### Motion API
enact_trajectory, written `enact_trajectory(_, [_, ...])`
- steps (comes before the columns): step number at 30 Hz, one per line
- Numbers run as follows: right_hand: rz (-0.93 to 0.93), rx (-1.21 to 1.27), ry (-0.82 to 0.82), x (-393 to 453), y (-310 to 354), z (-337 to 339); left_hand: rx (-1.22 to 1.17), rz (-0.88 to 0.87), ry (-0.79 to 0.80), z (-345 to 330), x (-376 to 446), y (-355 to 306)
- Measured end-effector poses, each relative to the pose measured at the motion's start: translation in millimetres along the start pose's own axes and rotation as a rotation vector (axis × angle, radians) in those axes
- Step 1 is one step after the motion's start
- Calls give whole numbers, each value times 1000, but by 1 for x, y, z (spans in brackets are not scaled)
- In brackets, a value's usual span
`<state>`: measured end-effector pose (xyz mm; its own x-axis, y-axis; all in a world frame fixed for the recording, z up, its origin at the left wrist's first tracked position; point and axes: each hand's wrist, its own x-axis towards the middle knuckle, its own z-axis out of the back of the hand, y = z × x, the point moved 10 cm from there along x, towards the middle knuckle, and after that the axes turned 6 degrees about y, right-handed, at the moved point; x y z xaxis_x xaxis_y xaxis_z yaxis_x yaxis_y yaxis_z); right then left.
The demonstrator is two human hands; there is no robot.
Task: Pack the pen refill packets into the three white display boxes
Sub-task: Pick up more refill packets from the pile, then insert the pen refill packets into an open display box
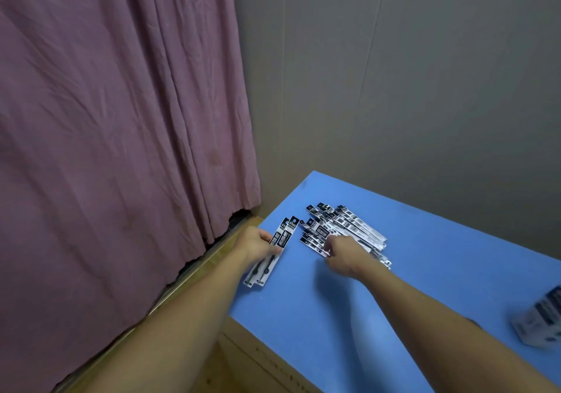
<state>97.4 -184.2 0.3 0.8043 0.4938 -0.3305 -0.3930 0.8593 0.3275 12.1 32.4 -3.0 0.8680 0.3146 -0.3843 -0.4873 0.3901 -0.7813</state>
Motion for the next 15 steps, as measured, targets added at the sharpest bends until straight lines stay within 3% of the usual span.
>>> enact_trajectory(5, [-131, 4, -20, -30, -39, 4, 82, -102, 37, -12, 0, -32])
enact_trajectory(15, [-385, 72, -117, -141, -133, 9, 181, -281, 176, -96, -11, -109])
